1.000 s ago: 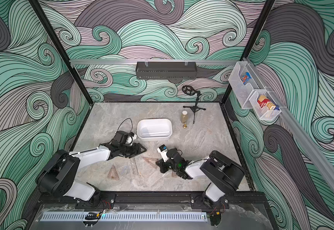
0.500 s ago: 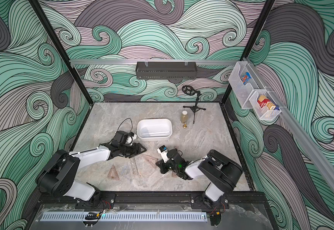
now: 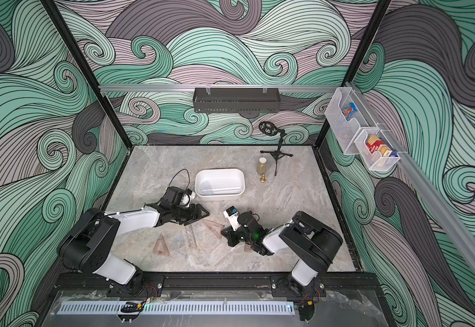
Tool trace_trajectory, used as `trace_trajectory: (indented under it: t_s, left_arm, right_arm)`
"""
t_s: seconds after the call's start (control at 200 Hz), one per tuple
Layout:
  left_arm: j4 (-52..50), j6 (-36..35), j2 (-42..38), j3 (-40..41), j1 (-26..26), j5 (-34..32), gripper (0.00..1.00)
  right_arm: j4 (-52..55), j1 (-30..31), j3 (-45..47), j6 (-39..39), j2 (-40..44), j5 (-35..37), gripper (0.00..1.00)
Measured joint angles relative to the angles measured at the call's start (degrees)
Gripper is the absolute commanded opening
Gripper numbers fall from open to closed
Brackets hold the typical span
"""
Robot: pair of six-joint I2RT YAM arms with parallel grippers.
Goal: Put the scattered rulers into the storage box
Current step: Pick up the ruler from the center of the board.
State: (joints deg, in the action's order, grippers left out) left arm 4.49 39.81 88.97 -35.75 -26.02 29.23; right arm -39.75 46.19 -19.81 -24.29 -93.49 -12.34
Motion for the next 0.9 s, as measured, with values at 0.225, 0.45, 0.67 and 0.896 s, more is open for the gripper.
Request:
trace_trajectory:
  t_s: [0.225,0.45,0.67,0.896]
  left_arm:
    - [2.78,0.90,0.20,2.03,0.00,1.86,0.56]
    - [4.26,1.01,1.70,2.25,-0.02,2.86,0.41]
    - [5.14,0.87,2.71,2.25,-0.02,3.32,0.23]
    - [5.99,0.42,3.45,2.25,-0.02,3.91,0.00]
  right_arm:
    - [-0.55,-0.07,0.02,0.00,-0.28,-0.26,0.01]
    - [-1.27,-0.22,0.02,-0.02,-0.76,-0.48,0.01]
    - [-1.70,-0.28,0.48,-0.02,-0.81,-0.66,0.01]
    - [-2.27,-0.39,0.79,-0.11,-0.83,-0.76,0.01]
